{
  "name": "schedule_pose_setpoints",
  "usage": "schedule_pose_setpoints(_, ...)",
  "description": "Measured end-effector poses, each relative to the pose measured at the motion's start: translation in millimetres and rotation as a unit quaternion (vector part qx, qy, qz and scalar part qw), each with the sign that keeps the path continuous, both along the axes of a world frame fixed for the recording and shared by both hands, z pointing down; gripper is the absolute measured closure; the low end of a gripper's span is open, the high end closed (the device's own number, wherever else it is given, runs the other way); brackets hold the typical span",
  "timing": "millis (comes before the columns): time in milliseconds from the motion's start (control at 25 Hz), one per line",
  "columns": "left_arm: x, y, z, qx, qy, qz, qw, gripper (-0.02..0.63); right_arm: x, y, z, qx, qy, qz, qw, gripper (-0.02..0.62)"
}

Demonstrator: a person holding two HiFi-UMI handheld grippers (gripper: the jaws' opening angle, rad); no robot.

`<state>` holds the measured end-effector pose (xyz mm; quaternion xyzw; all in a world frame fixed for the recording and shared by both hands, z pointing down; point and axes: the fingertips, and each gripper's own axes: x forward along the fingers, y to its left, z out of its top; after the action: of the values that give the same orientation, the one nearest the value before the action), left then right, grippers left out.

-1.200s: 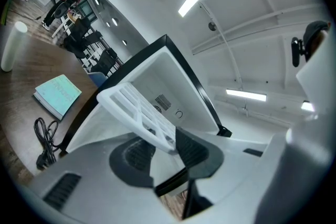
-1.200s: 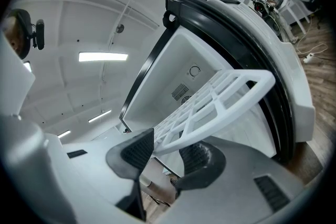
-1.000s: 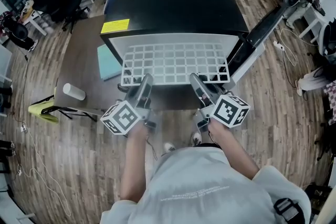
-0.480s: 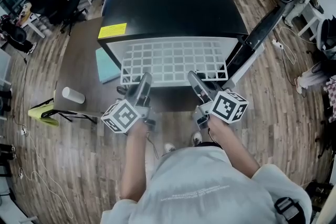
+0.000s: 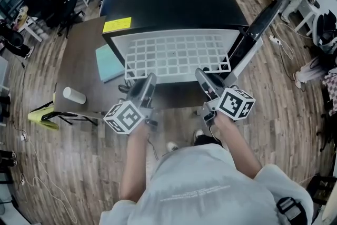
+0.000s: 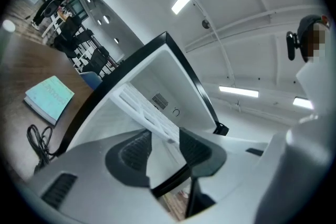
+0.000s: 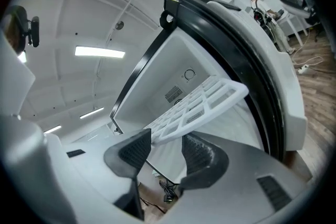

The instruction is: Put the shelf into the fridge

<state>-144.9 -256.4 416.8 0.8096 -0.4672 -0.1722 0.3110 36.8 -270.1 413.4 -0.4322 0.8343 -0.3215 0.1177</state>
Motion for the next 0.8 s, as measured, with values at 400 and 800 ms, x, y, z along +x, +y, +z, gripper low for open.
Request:
schedule_pose_setpoints(400, -5.8, -5.3, -6.4, 0.004, -0.001, -0.004, 1.0000, 0.469, 6.8, -1.3, -5.3, -0.008, 0.018, 0.025, 0.999, 0.417)
schedule_pose_setpoints(800, -9.1, -27.1, -12.2, 0.012, 0.003, -0.010, 0.9999, 0.469, 4.3, -22.5, -11.8, 0.010, 0.008, 0.032, 0.999, 0.419)
